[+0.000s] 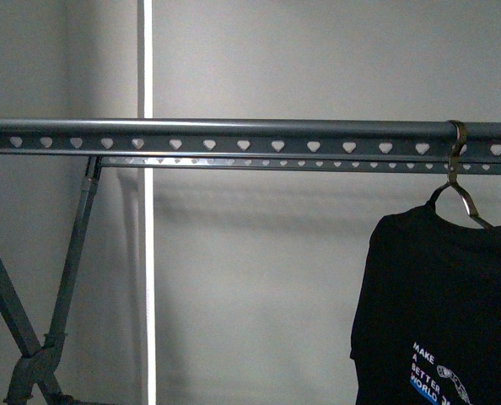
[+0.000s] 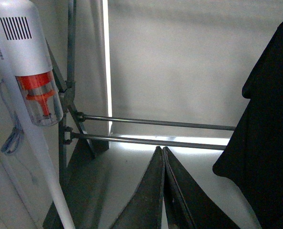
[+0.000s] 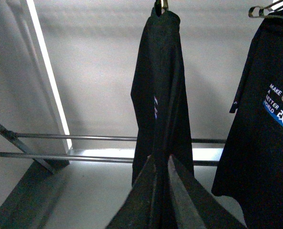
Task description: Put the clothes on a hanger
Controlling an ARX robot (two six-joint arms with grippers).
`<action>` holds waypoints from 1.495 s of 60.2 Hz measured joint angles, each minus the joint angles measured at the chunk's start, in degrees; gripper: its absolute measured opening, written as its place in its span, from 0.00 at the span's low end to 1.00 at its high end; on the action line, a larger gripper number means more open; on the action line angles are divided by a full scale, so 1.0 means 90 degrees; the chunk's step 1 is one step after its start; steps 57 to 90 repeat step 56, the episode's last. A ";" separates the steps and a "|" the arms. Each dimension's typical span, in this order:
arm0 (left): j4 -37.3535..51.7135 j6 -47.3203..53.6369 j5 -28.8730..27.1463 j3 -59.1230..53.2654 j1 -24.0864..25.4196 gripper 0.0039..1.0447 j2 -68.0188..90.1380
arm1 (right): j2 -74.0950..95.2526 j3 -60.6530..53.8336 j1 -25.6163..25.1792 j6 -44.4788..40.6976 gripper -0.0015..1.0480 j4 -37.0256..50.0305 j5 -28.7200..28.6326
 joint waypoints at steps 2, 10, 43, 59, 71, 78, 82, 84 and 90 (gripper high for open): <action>0.0000 0.0000 -0.0002 0.0000 0.0000 0.03 0.0000 | -0.0100 -0.0107 0.0000 -0.0005 0.03 0.0015 -0.0002; 0.0000 0.0000 0.0000 0.0000 0.0000 0.03 -0.0005 | -0.0158 -0.0233 0.0000 -0.0024 0.02 0.0002 0.0000; 0.0000 -0.0002 -0.0002 0.0000 0.0000 0.38 -0.0005 | -0.0168 -0.0233 0.0000 -0.0034 0.44 0.0007 -0.0002; 0.0000 -0.0002 -0.0002 0.0000 0.0000 0.85 -0.0005 | -0.0168 -0.0233 0.0000 -0.0034 0.91 0.0007 -0.0002; 0.0000 -0.0002 -0.0002 0.0000 0.0000 0.85 -0.0005 | -0.0168 -0.0233 0.0000 -0.0034 0.91 0.0007 -0.0002; 0.0000 -0.0002 -0.0002 0.0000 0.0000 0.85 -0.0005 | -0.0168 -0.0233 0.0000 -0.0034 0.91 0.0007 -0.0002; 0.0000 -0.0002 -0.0002 0.0000 0.0000 0.85 -0.0005 | -0.0168 -0.0233 0.0000 -0.0034 0.91 0.0007 -0.0002; 0.0000 -0.0002 -0.0002 0.0000 0.0000 0.85 -0.0005 | -0.0168 -0.0233 0.0000 -0.0034 0.91 0.0007 -0.0002; 0.0000 -0.0002 -0.0002 0.0000 0.0000 0.85 -0.0005 | -0.0168 -0.0233 0.0000 -0.0034 0.91 0.0007 -0.0002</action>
